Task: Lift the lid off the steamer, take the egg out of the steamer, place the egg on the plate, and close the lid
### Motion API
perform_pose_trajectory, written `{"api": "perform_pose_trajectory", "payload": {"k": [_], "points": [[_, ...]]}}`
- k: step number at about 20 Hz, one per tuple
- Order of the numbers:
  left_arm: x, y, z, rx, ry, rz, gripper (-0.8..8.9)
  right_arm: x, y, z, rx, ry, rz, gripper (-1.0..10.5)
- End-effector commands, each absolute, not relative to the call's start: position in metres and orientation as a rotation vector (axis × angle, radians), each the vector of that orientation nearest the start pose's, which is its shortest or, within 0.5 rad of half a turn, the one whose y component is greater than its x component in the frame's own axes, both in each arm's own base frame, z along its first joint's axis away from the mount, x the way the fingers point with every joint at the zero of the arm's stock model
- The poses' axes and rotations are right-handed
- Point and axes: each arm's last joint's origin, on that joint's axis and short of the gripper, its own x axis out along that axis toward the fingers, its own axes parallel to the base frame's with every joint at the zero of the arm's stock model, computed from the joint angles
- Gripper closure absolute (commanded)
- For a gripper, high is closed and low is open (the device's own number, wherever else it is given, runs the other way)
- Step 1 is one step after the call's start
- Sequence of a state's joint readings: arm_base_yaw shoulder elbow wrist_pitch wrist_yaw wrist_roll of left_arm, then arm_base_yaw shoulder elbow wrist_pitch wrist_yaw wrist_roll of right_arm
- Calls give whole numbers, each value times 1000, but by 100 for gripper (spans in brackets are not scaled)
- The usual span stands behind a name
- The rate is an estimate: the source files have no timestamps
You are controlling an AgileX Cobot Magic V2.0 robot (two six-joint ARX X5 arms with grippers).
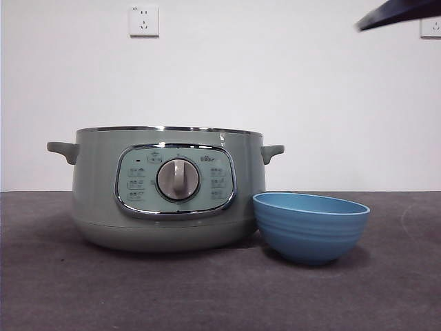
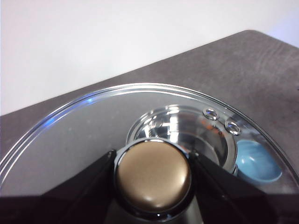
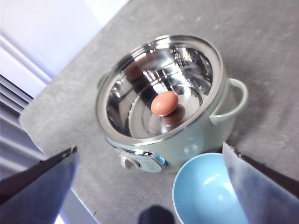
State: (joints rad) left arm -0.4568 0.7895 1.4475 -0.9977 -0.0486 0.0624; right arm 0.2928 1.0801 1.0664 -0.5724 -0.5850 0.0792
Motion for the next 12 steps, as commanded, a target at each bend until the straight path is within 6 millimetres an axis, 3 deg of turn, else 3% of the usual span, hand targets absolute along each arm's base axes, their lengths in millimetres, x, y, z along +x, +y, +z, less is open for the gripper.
{"api": "perform_pose_trajectory", "payload": {"k": [1,7,12], "points": [[53,-25,464,110,245,-410,822,217,98,338,165,675,821,381],[19,-7,452,110,295,-382,822,257,170,334,52,738,827,382],[-3,4,445,108,293,-383,822,294,232,318,-12,786,820,384]]}}
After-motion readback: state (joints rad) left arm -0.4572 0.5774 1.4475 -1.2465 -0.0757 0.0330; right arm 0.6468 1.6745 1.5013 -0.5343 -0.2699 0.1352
